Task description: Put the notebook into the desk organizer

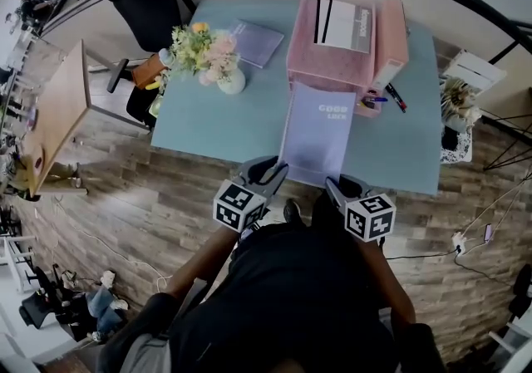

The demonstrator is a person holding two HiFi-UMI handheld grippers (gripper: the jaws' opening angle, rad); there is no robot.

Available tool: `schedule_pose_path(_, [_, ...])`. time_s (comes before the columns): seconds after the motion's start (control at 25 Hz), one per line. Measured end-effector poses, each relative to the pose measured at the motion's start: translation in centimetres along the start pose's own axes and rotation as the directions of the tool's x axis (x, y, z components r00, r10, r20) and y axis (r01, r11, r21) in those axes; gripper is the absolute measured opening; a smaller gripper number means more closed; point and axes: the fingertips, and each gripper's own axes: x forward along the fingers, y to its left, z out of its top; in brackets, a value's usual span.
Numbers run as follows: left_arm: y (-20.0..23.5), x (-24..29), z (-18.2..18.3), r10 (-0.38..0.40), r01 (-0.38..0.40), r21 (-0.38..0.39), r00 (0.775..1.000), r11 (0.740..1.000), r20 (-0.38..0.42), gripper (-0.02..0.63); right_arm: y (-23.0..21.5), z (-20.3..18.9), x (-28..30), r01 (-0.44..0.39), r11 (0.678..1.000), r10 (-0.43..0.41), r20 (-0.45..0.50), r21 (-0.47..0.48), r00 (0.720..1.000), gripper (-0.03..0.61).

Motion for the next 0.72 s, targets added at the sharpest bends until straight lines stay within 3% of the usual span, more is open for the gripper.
schedule_pose_path(0.4, [1.6, 2.6, -3.9, -0.006, 0.001, -0.100, 0.998, 0.995, -0.057, 0.160, -2.3, -2.3, 2.3, 0.030, 0.999, -0.028, -0.048, 0.031, 0.998, 0.072])
schedule_pose_path(0.72, [2.6, 4.9, -4.4, 0.001, -0.012, -0.136, 0.997, 0.991, -0.081, 0.158, -4.6, -2.5, 3.9, 0.030, 0.997, -0.026, -0.071, 0.067, 0.997, 0.071])
